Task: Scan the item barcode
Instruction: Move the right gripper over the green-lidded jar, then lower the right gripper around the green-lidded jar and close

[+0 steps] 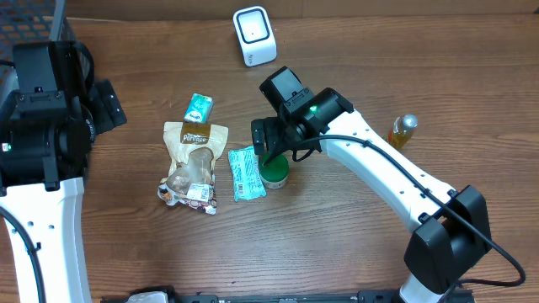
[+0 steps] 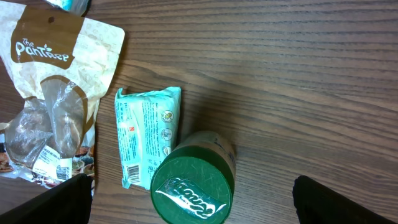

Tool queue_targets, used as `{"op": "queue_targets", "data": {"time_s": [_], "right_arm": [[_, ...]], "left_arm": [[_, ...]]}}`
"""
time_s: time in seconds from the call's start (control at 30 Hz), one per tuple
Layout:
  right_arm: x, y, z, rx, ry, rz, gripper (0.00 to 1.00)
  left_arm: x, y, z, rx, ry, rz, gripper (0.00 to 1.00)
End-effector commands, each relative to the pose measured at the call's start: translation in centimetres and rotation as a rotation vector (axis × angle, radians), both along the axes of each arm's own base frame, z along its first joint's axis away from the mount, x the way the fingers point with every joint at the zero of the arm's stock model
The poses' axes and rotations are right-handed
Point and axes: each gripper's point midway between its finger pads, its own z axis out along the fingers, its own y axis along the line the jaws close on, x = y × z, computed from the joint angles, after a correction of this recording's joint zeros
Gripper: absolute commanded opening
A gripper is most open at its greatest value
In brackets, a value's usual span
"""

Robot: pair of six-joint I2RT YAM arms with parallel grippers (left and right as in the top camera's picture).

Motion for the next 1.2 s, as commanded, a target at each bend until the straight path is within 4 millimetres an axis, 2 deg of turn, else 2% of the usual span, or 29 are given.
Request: {"op": "queue_targets", "data": {"time_s": [0.0,0.1,0.23,0.33,0.53,0.7,0.87,1.03,1.17], "right_arm": [[0.1,-0.2,-0.2,-0.004,0.000,-0.009,1.00],[0.5,0.3,0.1,0.018,-0.016,-0.006,1.00],[-0.4,1.4,0.1,0.078,0.030,0.014,1.00],[-0.7,1.3,-0.5,0.076,0.050,-0.048,1.00],[-0.8,-0.5,-3.3,-0.001,0.043,-0.224,1.00],[-1.1,-0.7,-5.1,0.007,0.048,-0.247,1.00],[-1.0,-0.6,-5.5,0.014,0.042,-0.248,1.00],[-1.4,0.5,-5.7,0.044,0.041,-0.266,1.00],[-1.8,0.2,-6.2,-0.017,0.000,-0.289,1.00]], "left_arm": [[0.1,0.2,0.7,0.015,-0.016,0.002,1.00],[0.1,0.2,0.7,0.015,-0.015,0.002,0.99],[0.1,0.2,0.7,0.015,-0.016,0.002,1.00],[0.1,0.2,0.7,0.015,-0.016,0.002,0.99],[0.1,0.2,0.7,0.015,-0.015,0.001,1.00],[0.1,0.2,0.7,0.015,-0.016,0.002,1.00],[0.1,0.2,0.7,0.015,-0.015,0.002,1.00],[0.1,0.2,0.7,0.015,-0.015,0.002,0.99],[0.1,0.2,0.7,0.015,-0.016,0.002,1.00]]}}
